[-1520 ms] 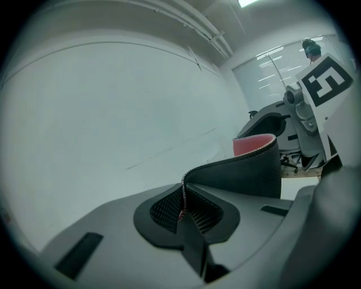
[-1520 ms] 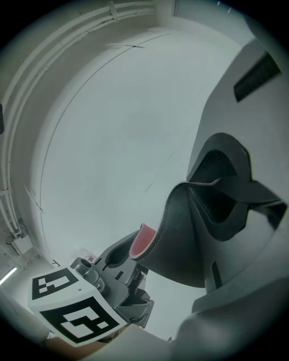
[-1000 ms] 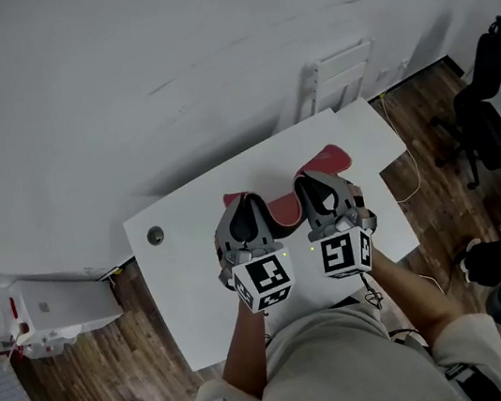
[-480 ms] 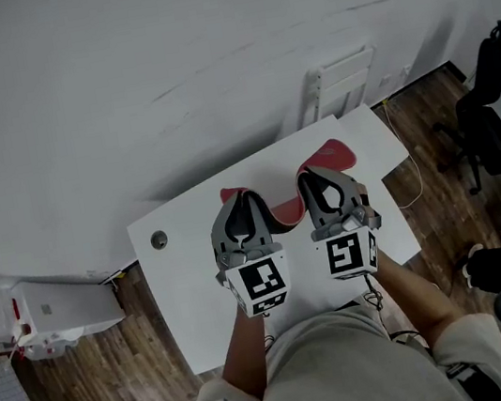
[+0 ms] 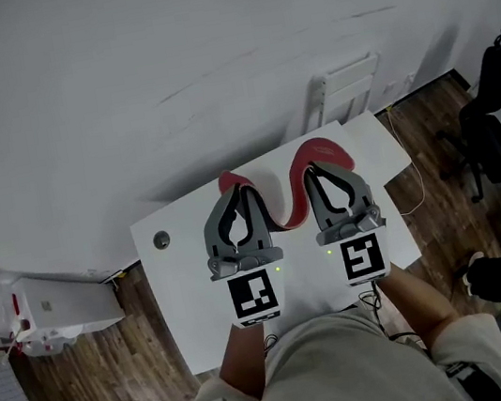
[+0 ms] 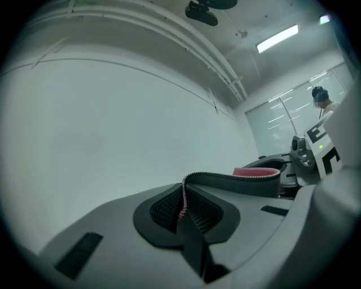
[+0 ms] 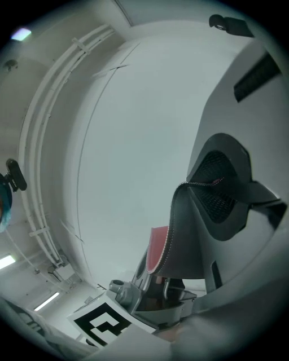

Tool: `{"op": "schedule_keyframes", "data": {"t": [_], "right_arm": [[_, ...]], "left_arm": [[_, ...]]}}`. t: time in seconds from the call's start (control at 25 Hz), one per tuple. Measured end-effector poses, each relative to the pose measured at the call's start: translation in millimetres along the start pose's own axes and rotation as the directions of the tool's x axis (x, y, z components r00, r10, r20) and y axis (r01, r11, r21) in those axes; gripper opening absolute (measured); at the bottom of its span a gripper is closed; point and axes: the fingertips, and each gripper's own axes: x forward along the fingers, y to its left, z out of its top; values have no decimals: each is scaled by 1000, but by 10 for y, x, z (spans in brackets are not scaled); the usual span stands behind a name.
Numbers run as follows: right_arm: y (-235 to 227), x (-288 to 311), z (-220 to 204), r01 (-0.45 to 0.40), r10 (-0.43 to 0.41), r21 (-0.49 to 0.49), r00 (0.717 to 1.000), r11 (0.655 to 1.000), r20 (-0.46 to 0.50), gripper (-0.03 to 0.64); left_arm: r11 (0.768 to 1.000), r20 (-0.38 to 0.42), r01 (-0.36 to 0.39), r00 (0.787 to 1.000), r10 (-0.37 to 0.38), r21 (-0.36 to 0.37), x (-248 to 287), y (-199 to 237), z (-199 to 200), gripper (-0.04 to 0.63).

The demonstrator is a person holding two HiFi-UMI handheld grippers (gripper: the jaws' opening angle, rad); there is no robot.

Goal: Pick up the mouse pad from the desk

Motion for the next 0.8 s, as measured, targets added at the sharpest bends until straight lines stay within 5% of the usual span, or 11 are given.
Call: {"op": "schedule_keyframes", "data": {"t": [0.12, 0.44, 0.8], "right_arm": [[9, -51, 169, -13, 12, 19, 999, 1000, 46, 52], [11, -125, 269, -33, 29, 46, 996, 998, 83, 52], [-75, -242, 373, 28, -35, 59, 993, 998, 117, 51]], "left_arm": [[998, 4, -23, 1000, 23, -58, -48, 10, 144, 28], [997, 17, -16, 1000, 17, -72, -92, 41, 175, 28], [993, 30, 10, 1000, -6, -116, -114, -38, 201, 28]]}}
